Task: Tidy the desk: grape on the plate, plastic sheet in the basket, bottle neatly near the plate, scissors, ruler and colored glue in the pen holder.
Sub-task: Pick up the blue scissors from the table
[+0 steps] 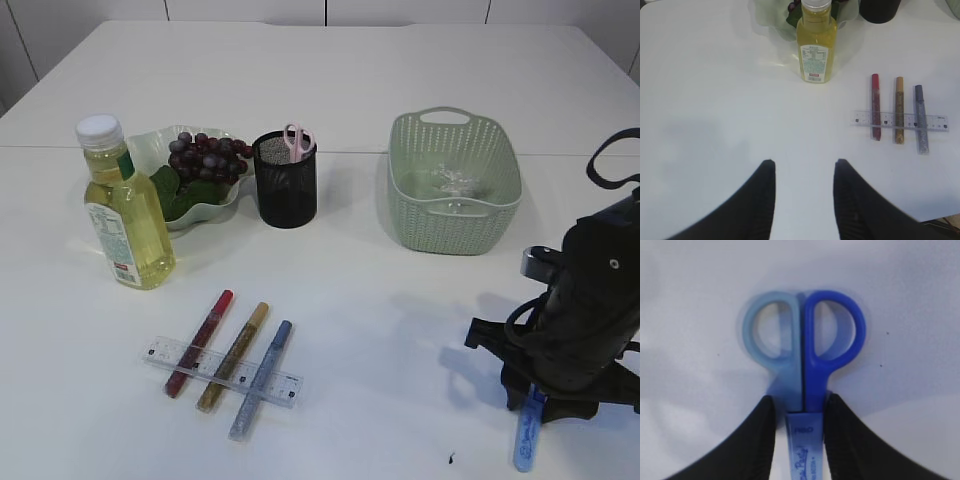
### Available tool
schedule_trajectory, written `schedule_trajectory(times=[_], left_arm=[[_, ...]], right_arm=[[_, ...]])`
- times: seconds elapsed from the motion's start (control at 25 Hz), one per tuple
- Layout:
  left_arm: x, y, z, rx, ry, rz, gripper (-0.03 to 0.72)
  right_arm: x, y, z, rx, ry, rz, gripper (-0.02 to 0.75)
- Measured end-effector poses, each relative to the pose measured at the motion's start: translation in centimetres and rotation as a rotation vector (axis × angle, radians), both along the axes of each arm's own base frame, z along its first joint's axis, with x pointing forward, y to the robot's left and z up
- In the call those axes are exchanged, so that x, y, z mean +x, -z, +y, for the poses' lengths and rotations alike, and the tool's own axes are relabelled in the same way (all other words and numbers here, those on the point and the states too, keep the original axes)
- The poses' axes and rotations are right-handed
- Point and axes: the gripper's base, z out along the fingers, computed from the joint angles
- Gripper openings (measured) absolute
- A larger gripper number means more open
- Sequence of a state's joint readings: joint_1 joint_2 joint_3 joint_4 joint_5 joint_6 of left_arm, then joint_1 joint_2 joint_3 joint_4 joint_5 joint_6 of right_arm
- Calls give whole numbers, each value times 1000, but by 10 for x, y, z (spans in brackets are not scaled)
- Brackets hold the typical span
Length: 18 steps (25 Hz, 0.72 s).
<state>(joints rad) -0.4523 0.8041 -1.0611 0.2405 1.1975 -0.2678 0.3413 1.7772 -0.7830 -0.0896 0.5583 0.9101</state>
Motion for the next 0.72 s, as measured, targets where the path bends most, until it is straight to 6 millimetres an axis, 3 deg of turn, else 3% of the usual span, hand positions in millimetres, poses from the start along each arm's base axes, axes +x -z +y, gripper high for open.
schedule_trajectory(times=[0.24, 0.72], left_arm=[[0, 0, 0, 0, 0, 0, 289], [0, 0, 0, 0, 0, 0, 289]], right_arm=[[-2, 0, 0, 5, 16, 20, 230], [-3, 1, 0, 3, -9, 34, 225]])
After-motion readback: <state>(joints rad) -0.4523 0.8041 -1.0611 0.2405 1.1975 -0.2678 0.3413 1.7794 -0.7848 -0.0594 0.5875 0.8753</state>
